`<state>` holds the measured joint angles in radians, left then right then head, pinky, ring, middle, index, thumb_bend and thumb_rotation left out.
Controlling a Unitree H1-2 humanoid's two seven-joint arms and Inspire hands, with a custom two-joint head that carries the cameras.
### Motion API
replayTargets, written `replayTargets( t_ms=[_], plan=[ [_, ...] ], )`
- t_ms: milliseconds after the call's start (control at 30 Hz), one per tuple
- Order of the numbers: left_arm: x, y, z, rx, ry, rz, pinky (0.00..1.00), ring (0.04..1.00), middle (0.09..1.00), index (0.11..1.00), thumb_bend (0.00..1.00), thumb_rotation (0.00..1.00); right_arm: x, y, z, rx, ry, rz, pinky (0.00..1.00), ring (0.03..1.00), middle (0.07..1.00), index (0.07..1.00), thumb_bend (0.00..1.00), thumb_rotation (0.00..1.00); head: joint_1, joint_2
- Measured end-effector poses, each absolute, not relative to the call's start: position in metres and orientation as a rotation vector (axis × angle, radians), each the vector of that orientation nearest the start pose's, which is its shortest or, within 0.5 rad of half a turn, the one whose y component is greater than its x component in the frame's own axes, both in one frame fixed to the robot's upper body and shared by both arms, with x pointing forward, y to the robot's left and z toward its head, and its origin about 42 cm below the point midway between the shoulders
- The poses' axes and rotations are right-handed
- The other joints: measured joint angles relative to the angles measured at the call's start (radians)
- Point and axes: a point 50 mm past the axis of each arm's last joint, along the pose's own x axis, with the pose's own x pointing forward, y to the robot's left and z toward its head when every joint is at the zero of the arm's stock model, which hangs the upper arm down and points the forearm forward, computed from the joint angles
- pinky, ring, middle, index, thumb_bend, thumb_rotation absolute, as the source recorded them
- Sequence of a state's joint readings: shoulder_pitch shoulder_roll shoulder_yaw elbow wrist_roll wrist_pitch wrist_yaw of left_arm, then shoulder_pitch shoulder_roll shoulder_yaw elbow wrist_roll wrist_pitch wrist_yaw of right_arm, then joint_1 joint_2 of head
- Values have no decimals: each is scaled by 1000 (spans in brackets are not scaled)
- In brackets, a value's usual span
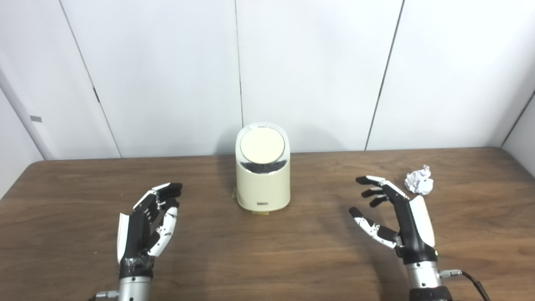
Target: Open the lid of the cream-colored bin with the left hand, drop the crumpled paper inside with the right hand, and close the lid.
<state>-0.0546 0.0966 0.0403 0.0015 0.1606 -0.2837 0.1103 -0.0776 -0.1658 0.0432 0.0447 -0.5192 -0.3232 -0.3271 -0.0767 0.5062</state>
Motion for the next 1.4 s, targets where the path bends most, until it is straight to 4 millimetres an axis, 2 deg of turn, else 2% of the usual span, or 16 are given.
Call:
replayTargets(
  t_ms=[67,133,267,300,433,567,600,633,867,933,967,1033,1100,1167,1267,1400],
  plan=[
    [297,249,134,248,-304,100,707,794,796,777,491,655,303,-249,135,-607,-459,-156,440,588,708,679,284,152,-3,-2],
    [295,248,133,251,-250,85,723,812,815,800,610,681,303,-249,135,-607,-460,-156,457,606,707,677,283,126,-3,-2],
    [297,244,142,288,-174,78,698,800,811,803,781,642,303,-249,135,-611,-459,-155,487,631,709,679,285,117,0,0],
    [301,242,148,305,-175,80,697,801,812,808,793,608,303,-249,134,-612,-458,-155,470,617,711,679,285,119,0,0],
    [325,231,184,340,-210,65,699,811,831,838,735,414,302,-249,134,-614,-458,-155,488,631,710,677,287,121,-2,-5],
    [350,216,215,367,-266,41,698,817,839,850,740,396,304,-247,135,-611,-463,-153,482,626,710,679,287,153,-3,-6],
    [354,213,219,369,-274,35,696,815,838,848,753,399,304,-246,136,-611,-464,-153,448,596,711,681,285,157,-3,-6],
    [356,210,222,369,-274,30,701,815,840,852,778,411,305,-246,136,-611,-465,-153,427,575,711,680,285,160,-3,-6],
    [369,198,238,389,-285,32,707,818,839,854,843,417,304,-246,135,-615,-464,-153,485,624,710,679,288,139,-5,-5],
    [374,196,244,396,-304,37,717,822,841,857,847,385,304,-246,135,-616,-464,-153,482,623,711,680,288,135,-5,-3],
    [376,194,249,403,-311,40,741,848,864,883,853,331,304,-246,135,-617,-464,-153,476,617,711,682,286,155,-3,-3],
    [383,191,258,422,-290,36,778,885,898,926,869,289,304,-246,135,-619,-464,-152,469,611,712,683,286,164,-2,-3],
    [388,189,265,436,-237,8,855,944,957,981,897,232,304,-245,136,-619,-464,-153,469,608,711,682,284,173,-2,-5],
    [393,191,269,402,-178,-27,948,989,991,996,908,152,305,-245,136,-619,-464,-153,465,605,708,679,284,155,-3,-8],
    [397,192,269,346,-123,-27,989,999,1000,1000,911,94,305,-245,135,-619,-463,-152,481,620,709,685,284,162,-3,-9],
    [407,189,267,294,-39,-60,1000,1000,1000,1000,937,74,306,-245,135,-618,-465,-150,506,636,702,687,287,155,-5,-11]
  ],
)
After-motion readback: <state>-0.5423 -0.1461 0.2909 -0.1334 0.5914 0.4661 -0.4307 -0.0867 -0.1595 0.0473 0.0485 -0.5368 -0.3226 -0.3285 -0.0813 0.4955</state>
